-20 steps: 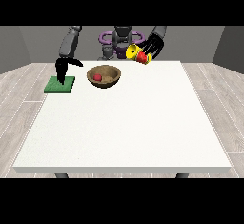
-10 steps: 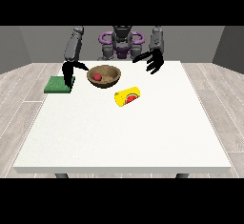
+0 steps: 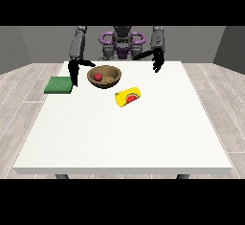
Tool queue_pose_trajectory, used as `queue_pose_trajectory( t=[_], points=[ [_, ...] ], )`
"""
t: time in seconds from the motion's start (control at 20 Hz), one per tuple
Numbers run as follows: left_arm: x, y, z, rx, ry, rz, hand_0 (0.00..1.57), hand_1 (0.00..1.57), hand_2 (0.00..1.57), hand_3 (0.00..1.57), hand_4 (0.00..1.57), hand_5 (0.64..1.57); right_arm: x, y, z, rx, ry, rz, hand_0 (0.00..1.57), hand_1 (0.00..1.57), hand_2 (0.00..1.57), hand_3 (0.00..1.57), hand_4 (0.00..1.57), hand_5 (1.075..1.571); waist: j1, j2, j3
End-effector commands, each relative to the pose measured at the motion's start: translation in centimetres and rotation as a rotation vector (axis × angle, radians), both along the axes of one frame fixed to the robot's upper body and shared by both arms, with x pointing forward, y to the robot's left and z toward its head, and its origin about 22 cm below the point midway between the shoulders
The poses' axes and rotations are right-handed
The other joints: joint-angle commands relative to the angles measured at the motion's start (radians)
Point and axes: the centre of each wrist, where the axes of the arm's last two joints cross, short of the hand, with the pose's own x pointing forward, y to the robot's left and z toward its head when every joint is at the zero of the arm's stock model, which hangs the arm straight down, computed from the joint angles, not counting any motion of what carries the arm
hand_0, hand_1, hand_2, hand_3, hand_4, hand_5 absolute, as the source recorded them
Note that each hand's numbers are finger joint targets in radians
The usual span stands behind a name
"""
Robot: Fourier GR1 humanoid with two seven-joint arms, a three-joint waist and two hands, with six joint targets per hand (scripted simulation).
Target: Pick the cup and pour the ball into the bowl, then pick the bowl and place it on the pad
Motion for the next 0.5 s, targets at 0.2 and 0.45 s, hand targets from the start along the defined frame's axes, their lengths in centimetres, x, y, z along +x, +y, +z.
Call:
queue_pose_trajectory(
  t=[0.2,0.45],
  points=[
    [0.6,-2.6,5.1,0.015,-0.112,-0.092,0.00,0.00,0.00,0.00,0.00,1.555,-1.4,-2.4,-2.6,0.052,-0.059,-0.099,0.00,0.00,0.00,0.00,0.23,1.545,0.106,0.110,0.0016],
    [-0.1,-3.4,4.6,0.008,-0.088,-0.138,0.00,0.00,0.00,0.00,0.00,1.558,-1.1,0.5,-2.8,0.097,-0.034,-0.139,0.00,0.00,0.00,0.00,0.15,1.525,0.158,0.094,0.0014]
  ],
)
